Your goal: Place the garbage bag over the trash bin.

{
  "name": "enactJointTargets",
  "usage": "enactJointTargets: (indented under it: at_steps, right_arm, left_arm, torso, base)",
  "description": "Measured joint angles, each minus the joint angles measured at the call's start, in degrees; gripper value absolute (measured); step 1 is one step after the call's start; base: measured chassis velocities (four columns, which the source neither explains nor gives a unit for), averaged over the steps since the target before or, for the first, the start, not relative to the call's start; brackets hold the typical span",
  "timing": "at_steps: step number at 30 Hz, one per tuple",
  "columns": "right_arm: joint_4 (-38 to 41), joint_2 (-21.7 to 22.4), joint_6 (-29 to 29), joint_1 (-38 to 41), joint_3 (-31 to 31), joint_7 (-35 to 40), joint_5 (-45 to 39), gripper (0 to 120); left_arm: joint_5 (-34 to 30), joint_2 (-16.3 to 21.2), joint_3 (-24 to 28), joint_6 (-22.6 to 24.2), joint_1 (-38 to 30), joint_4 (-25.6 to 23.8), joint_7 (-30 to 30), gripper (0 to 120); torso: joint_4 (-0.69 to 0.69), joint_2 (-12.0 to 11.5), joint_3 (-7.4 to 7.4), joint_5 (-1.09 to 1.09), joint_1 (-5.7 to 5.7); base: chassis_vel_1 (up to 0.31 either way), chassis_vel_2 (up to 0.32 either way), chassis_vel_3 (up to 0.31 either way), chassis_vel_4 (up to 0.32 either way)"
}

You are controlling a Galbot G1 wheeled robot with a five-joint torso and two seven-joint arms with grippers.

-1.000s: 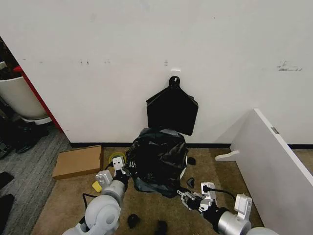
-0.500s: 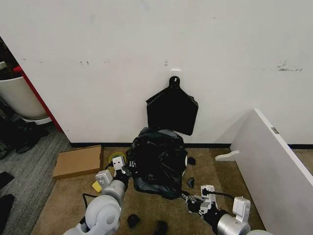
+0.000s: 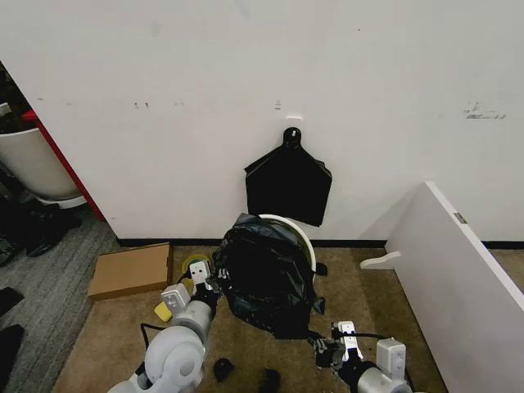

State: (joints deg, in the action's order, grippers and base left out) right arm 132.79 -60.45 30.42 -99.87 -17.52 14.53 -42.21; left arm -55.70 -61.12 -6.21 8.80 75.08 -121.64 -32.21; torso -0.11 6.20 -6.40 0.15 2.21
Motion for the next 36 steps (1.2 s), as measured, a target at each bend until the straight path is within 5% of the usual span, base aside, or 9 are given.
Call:
enactJointTargets:
  at_steps: [8,19,30,36]
  right_arm:
    - [-6.03,-0.2,-6.97,2.29,0.04,-0.12,7.77,0]
    - [-6.67,0.02,-12.27,1.53,-1.5,0.34,8.42,0]
    - [-2.62,0.75,-17.48,-1.24,-4.94,1.35,11.26,39]
    - [2.74,2.03,-22.57,-1.24,-6.31,-4.88,11.54,59]
  left_arm:
    - [-1.96,0.54,0.01,1.66,0.62,-1.29,-0.44,1]
    - [-1.15,0.92,0.23,2.47,0.91,-0.96,-0.66,1]
    - [0.19,0.91,-0.39,1.57,-0.31,1.74,-0.76,1]
    - [3.44,1.46,0.78,1.65,0.79,1.69,0.76,1]
  torso:
    - [0.0,0.0,0.0,0.0,0.0]
    - [0.0,0.0,0.0,0.0,0.0]
    - [-0.01,0.0,0.0,0.0,0.0]
    - [0.0,0.0,0.0,-0.01,0.0]
  base:
    - [0.0,0.0,0.0,0.0]
    - [0.0,0.0,0.0,0.0]
    - [0.0,0.0,0.0,0.0]
    - [0.0,0.0,0.0,0.0]
